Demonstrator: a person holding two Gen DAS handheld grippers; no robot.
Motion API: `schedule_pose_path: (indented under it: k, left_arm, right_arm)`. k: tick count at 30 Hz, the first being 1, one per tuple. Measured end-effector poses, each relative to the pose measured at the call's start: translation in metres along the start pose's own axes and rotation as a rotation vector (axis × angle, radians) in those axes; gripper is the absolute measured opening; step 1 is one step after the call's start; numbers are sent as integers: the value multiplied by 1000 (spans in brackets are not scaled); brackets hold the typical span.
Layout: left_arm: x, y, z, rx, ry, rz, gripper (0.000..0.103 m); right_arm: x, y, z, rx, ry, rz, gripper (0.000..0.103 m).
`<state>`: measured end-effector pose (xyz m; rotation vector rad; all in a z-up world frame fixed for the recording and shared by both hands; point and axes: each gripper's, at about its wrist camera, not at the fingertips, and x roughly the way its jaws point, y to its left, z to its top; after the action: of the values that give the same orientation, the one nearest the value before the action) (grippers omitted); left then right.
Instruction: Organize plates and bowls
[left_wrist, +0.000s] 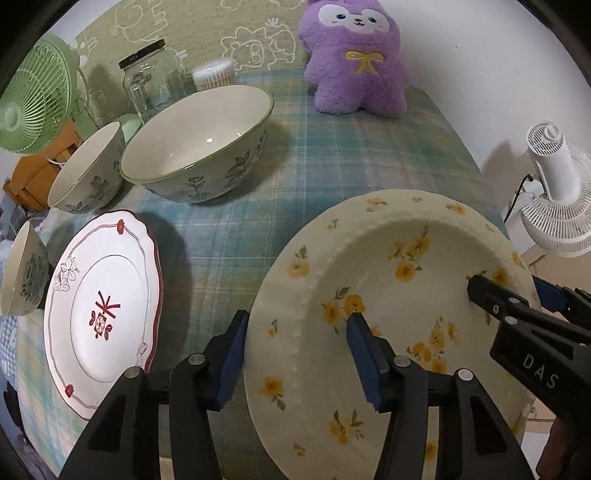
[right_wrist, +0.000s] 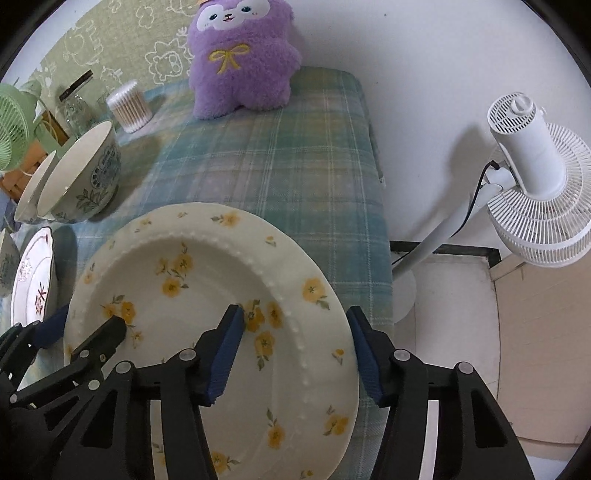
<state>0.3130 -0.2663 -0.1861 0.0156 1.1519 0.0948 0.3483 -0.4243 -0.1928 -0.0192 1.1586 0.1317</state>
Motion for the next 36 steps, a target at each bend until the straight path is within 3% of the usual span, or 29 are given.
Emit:
schedule_pose_path:
  k: [13, 27, 36]
  left_arm:
    - [-7, 6, 4, -26, 39, -24, 54]
    - [-46, 19, 3, -38, -3, -17, 54]
    - [-68, 37, -18, -35, -24, -27, 55]
  right_arm:
    - [-13, 4, -1, 52, 16, -24, 61]
    - [-52, 18, -4, 50, -29, -25, 61]
    - [-76, 38, -21, 38, -53, -32, 61]
